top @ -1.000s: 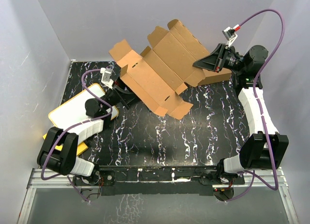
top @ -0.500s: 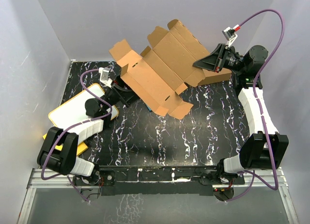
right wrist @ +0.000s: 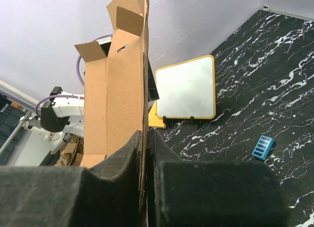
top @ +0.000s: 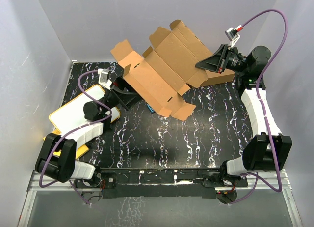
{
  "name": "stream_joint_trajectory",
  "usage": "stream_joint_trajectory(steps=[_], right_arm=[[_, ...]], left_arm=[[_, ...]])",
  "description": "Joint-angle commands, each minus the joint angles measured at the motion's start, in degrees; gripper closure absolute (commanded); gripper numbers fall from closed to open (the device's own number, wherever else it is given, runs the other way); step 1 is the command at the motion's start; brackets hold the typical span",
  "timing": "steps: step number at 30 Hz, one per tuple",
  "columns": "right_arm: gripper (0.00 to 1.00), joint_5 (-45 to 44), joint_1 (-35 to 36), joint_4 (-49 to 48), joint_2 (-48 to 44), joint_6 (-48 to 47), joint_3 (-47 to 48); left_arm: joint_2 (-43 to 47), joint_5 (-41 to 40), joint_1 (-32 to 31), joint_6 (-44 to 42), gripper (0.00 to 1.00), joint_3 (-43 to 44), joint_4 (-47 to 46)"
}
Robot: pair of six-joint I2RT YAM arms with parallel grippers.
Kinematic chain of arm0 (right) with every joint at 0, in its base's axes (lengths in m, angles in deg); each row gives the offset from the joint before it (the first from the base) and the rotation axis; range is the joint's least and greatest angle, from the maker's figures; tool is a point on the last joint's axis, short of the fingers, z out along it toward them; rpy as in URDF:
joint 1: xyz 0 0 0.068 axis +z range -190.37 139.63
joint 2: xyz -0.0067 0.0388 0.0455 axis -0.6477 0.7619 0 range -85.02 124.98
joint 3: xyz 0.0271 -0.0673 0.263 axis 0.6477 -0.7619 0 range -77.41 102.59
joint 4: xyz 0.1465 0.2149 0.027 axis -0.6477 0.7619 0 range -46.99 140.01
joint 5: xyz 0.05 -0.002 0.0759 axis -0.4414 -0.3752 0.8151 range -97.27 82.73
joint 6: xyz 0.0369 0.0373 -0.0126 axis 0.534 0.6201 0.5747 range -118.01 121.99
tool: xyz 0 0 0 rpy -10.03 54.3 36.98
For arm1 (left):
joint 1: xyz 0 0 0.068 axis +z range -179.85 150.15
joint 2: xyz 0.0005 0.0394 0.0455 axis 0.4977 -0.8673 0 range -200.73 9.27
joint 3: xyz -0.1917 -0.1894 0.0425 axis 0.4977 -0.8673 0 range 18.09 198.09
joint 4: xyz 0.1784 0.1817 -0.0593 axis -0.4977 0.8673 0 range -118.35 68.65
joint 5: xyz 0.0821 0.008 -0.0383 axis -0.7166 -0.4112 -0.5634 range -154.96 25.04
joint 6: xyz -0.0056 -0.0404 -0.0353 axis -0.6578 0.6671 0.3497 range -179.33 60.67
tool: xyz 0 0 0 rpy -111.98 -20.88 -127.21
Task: Fold the paper box
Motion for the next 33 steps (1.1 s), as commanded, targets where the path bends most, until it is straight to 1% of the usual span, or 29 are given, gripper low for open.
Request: stream_joint_trajectory(steps=[1, 10, 22, 33], right_arm=[[0.92, -1.42, -0.44, -3.34, 0.44, 0.87, 0.11], [0.92, -1.55, -0.48, -3.35, 0.63, 0.81, -0.25], [0.92, -1.49, -0.42, -3.58, 0.31, 0.75, -1.29], [0.92, -1.51, -0.13, -3.58, 0.22, 0.02, -1.94]], left_arm=[[2.49, 0.64, 0.13, 0.62, 0.03, -0.41, -11.81], [2.45, -0.05, 0.14, 1.33, 0.03, -0.41, -11.82], [0.00, -5.56, 0.14, 3.04, 0.03, -0.91, -11.57], [1.34, -8.44, -0.44, -0.43, 0.03, -1.51, -3.86]])
